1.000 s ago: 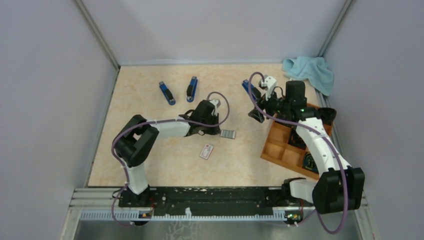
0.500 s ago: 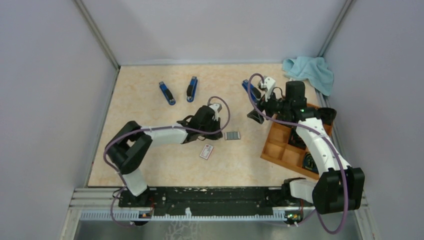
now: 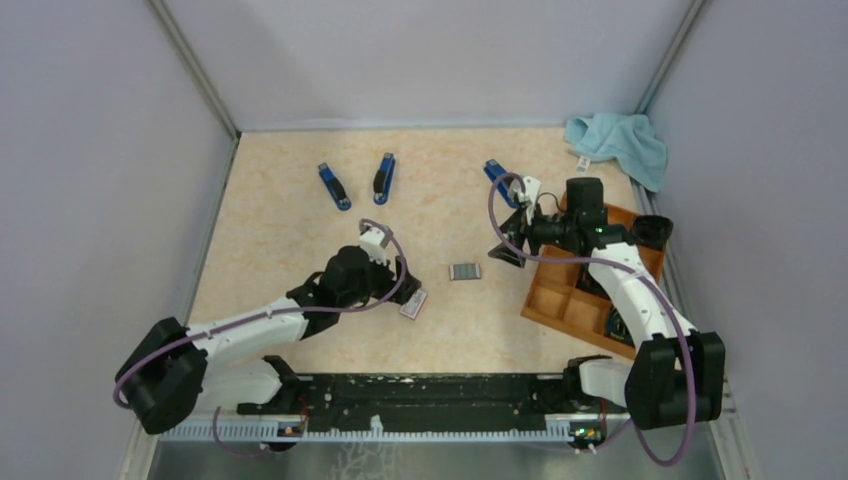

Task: Unload the staples from the stapler
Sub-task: Close the staple box at the center of the board.

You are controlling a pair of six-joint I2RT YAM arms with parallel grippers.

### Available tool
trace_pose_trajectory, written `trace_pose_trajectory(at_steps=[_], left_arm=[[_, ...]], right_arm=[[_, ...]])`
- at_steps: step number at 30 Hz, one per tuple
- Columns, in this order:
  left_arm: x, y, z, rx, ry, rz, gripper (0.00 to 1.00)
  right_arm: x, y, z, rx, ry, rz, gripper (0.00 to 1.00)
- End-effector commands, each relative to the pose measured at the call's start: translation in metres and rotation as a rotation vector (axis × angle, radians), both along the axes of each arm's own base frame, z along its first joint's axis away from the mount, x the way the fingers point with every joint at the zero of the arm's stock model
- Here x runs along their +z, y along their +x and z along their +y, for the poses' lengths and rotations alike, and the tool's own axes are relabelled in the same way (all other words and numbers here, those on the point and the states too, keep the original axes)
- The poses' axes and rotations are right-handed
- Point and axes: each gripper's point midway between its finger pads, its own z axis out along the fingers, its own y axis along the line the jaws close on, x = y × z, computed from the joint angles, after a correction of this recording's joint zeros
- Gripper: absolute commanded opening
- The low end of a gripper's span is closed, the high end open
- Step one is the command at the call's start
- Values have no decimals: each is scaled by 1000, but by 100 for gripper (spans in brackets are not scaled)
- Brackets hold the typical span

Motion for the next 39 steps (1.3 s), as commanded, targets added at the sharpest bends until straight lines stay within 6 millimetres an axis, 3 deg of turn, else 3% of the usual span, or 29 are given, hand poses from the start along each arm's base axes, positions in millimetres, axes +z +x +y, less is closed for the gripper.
trace_pose_trajectory(at_steps=[1, 6, 11, 17, 26, 34, 39], left_arm=[[-11, -15, 12, 22, -19, 64, 83], [-28, -36, 16, 14, 41, 156, 87], [-47, -40, 23, 79, 231, 183, 87], [-58, -37, 7, 52, 372, 185, 86], [-70, -34, -14, -50, 428, 204, 64], [-81, -37, -15, -71, 466, 235, 61], [-83, -37, -14, -89, 487, 233, 54]], right_arm=[[20, -7, 7, 102, 37, -138, 66], [19, -8, 7, 106, 36, -139, 65], [18, -8, 6, 104, 33, -140, 65], [19, -7, 6, 103, 31, -144, 65], [19, -7, 6, 101, 29, -146, 65], [19, -8, 6, 101, 28, -146, 65], [20, -8, 6, 101, 28, -148, 65]])
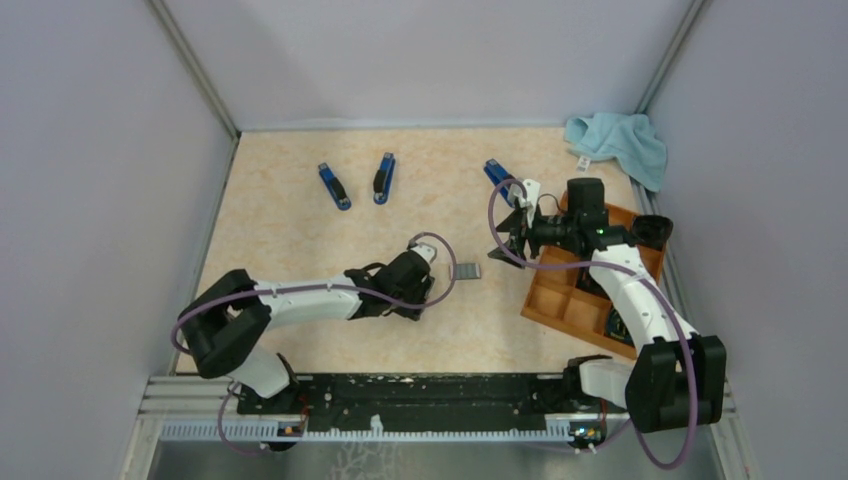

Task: Unload the staples from the stapler
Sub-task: Close the staple box at the center of the board.

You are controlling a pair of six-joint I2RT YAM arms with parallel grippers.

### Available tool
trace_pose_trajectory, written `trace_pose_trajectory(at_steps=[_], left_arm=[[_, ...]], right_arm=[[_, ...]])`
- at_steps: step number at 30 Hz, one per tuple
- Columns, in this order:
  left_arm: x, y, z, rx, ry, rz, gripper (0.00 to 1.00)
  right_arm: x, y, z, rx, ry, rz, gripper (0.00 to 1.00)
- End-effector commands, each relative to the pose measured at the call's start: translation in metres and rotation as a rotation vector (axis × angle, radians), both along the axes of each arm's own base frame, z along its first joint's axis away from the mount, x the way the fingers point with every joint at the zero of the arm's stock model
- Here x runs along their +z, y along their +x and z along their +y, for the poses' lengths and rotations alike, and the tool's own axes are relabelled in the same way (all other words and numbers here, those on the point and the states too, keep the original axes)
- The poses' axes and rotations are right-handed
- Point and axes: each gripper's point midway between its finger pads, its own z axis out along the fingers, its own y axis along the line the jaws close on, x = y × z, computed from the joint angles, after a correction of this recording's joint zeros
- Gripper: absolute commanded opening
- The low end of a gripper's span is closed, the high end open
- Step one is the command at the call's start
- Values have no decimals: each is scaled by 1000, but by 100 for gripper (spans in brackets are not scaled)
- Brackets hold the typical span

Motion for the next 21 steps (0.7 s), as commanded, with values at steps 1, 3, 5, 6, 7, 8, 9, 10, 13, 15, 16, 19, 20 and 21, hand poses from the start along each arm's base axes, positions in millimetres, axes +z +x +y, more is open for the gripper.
trace_pose_trajectory(at_steps=[1, 3, 5, 6, 7, 8, 9, 10, 13, 15, 16, 19, 20, 21], left_arm=[[-1, -3, -3, -44, 24, 14, 53], [-3, -3, -2, -52, 36, 19, 52], [-6, -4, -2, -69, 51, 24, 50], [-7, -4, -1, -74, 63, 29, 49], [-8, -4, -1, -79, 70, 30, 49], [-9, -4, -1, -85, 78, 31, 48], [-9, -3, -1, -89, 81, 28, 48], [-9, -2, -1, -95, 84, 22, 48], [-7, 1, 0, -123, 95, -5, 48], [-5, 4, 0, -147, 105, -31, 51], [-4, 6, 1, -155, 113, -45, 54], [1, 18, 8, -120, 139, -96, 63], [5, 23, 10, -93, 138, -110, 67], [11, 27, 12, -62, 127, -127, 69]], right_arm=[[14, -1, 2, 27, 19, -70, 65], [15, -1, 2, 28, 20, -70, 65], [14, -1, 2, 27, 19, -70, 66], [15, -1, 1, 27, 20, -69, 65], [14, -1, 1, 27, 20, -68, 65], [14, -1, 2, 27, 19, -68, 65], [15, -2, 2, 28, 19, -69, 65], [14, -1, 1, 27, 19, -68, 65], [14, -1, 1, 26, 19, -68, 65], [14, -1, 1, 27, 19, -68, 65], [15, -1, 1, 26, 19, -69, 65], [15, -1, 1, 27, 20, -71, 65], [15, -2, 2, 28, 20, -69, 65], [15, -2, 2, 27, 20, -70, 65]])
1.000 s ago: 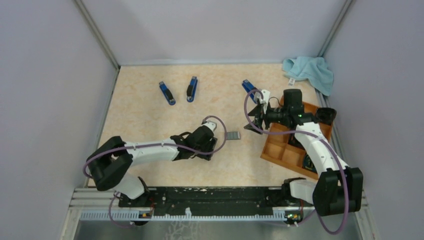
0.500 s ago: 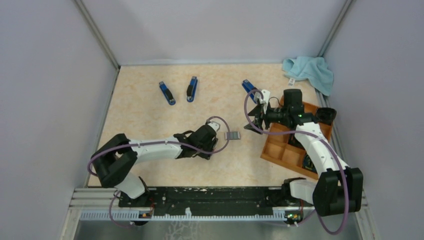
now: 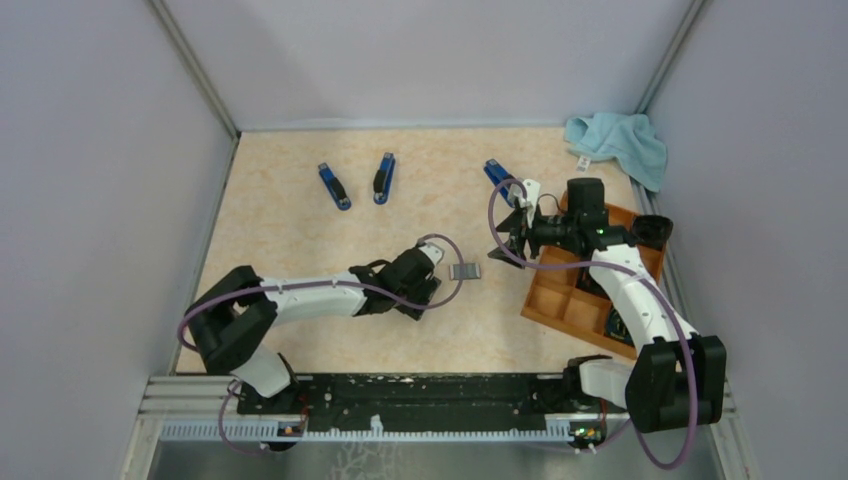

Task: Unload the staples from the stapler
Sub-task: Close the staple box at the center of the board.

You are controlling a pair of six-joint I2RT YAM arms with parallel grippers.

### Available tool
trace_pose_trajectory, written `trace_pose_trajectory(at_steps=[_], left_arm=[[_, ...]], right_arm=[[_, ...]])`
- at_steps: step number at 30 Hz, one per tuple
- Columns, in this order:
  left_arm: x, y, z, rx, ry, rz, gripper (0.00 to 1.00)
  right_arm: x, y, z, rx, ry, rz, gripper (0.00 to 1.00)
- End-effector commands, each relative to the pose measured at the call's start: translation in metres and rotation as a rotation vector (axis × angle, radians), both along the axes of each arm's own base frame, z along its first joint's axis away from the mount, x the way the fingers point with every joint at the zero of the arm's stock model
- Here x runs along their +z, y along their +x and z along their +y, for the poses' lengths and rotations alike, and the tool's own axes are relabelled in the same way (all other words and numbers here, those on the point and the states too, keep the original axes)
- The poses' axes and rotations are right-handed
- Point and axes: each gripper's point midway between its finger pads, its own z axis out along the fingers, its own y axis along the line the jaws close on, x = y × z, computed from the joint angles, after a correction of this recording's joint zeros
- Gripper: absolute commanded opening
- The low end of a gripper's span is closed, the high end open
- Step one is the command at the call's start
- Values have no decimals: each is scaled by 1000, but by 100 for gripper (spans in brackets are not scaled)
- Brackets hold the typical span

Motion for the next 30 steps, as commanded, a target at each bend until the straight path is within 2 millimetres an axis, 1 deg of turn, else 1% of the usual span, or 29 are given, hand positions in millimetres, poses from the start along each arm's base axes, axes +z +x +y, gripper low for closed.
trace_pose_trajectory(at_steps=[1, 3, 5, 10, 12, 15, 17, 19, 21, 23, 25, 27, 30], left_arm=[[17, 18, 11, 68, 14, -87, 69], [34, 20, 12, 119, -42, -109, 69], [52, 16, 9, 166, -142, -112, 67], [77, -15, 7, 205, -428, -46, 56], [78, -31, 6, 208, -520, 16, 49], [72, -59, 2, 196, -623, 149, 38], [65, -77, -2, 196, -658, 256, 30], [58, -87, -4, 220, -661, 320, 27], [53, -92, -8, 225, -656, 343, 26], [45, -92, -11, 235, -627, 349, 26], [36, -87, -10, 262, -572, 339, 26], [26, -79, -6, 305, -504, 322, 27], [8, -70, 5, 364, -373, 294, 28]], right_arm=[[15, -1, 1, 25, 18, -71, 65], [16, -1, 1, 25, 19, -72, 65], [16, -1, 1, 26, 20, -71, 65], [16, -2, 2, 31, 23, -70, 65], [17, -2, 2, 32, 25, -71, 65], [17, -2, 2, 33, 25, -73, 65], [17, -3, 2, 34, 27, -71, 65], [17, -3, 2, 35, 27, -71, 65], [17, -3, 3, 35, 28, -69, 65], [16, -3, 3, 36, 28, -67, 65], [17, -3, 2, 35, 27, -71, 65], [17, -3, 3, 36, 27, -70, 65], [16, -3, 3, 36, 26, -69, 65]])
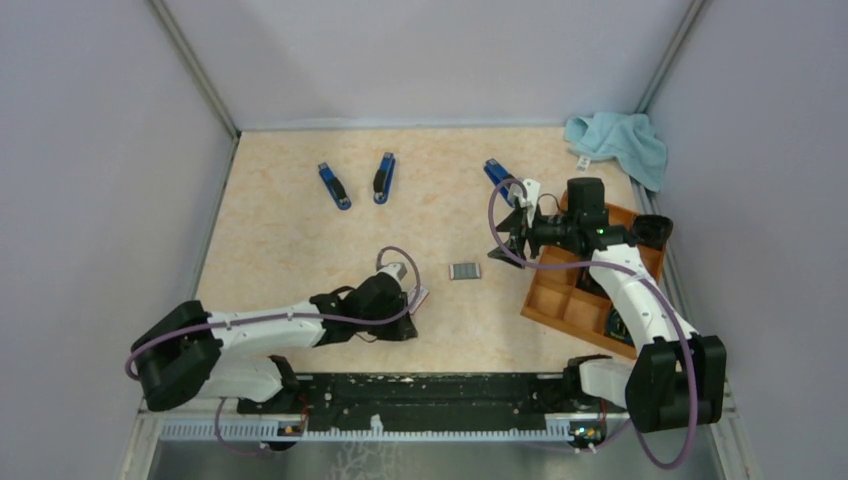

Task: Unload the staples from the stapler
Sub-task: Close the staple box at the center of the board.

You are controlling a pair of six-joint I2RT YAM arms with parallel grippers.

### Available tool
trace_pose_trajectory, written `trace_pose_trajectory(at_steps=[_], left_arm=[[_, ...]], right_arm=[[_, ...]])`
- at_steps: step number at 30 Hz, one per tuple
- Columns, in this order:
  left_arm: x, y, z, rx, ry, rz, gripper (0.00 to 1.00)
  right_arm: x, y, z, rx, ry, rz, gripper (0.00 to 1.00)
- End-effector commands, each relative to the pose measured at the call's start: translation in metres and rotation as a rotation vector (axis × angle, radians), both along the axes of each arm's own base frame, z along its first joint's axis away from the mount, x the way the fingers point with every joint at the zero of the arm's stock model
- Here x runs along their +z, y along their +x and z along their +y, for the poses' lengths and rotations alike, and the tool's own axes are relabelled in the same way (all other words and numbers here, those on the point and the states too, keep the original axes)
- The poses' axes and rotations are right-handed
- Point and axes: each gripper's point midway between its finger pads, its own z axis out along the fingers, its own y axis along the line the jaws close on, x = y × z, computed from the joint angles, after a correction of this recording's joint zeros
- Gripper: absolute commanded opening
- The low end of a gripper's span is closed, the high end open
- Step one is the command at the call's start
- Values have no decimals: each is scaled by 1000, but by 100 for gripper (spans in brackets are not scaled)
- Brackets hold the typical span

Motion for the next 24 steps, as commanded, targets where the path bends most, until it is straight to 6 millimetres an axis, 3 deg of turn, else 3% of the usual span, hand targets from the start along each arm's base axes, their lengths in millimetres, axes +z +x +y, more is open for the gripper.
trace_pose_trajectory(at_steps=[1, 6, 18, 24], left_arm=[[-9, 18, 5, 67, 134, -16, 28], [-16, 33, 7, 82, 215, -53, 29], [-33, 67, 37, 152, 578, -107, 27], [-29, 93, 36, 134, 603, -158, 26]], right_arm=[[16, -3, 2, 33, 23, -70, 65], [15, -3, 2, 34, 21, -70, 65], [17, -4, 2, 37, 19, -78, 65], [17, -4, 2, 39, 19, -79, 65]])
